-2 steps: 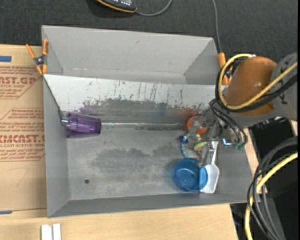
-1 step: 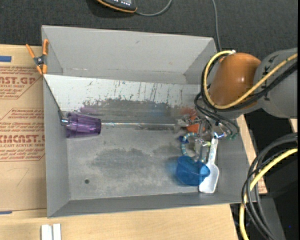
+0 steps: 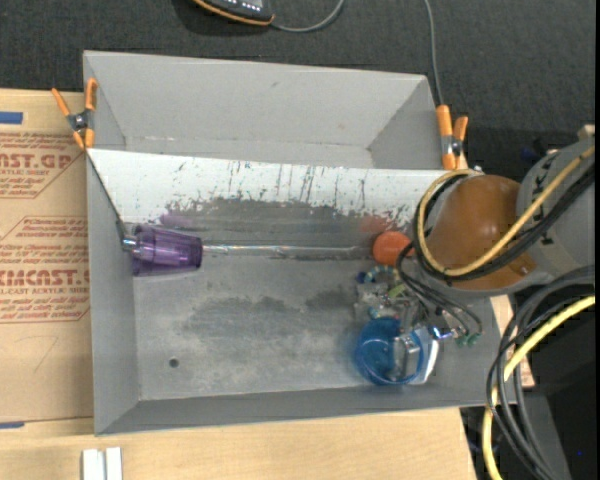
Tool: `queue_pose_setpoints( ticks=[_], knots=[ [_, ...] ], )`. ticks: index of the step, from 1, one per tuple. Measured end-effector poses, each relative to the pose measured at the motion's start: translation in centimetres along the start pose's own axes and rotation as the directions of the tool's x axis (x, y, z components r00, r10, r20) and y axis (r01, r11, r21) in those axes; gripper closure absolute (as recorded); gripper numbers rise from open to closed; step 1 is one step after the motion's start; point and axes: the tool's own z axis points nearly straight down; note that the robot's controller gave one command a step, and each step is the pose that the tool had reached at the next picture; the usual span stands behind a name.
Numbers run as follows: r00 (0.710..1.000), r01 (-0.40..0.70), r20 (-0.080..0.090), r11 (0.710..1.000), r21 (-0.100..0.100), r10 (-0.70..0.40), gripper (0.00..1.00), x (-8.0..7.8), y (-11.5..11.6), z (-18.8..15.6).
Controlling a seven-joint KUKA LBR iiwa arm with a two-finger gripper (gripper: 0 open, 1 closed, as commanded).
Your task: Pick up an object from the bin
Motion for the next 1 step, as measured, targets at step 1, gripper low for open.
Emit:
queue_pose_setpoints(
  ticks=[1],
  knots=[
    [0.885, 0.465, 0.01, 0.885, 0.006, -0.465, 1.0, -1.28, 5.08, -0.21]
  ],
)
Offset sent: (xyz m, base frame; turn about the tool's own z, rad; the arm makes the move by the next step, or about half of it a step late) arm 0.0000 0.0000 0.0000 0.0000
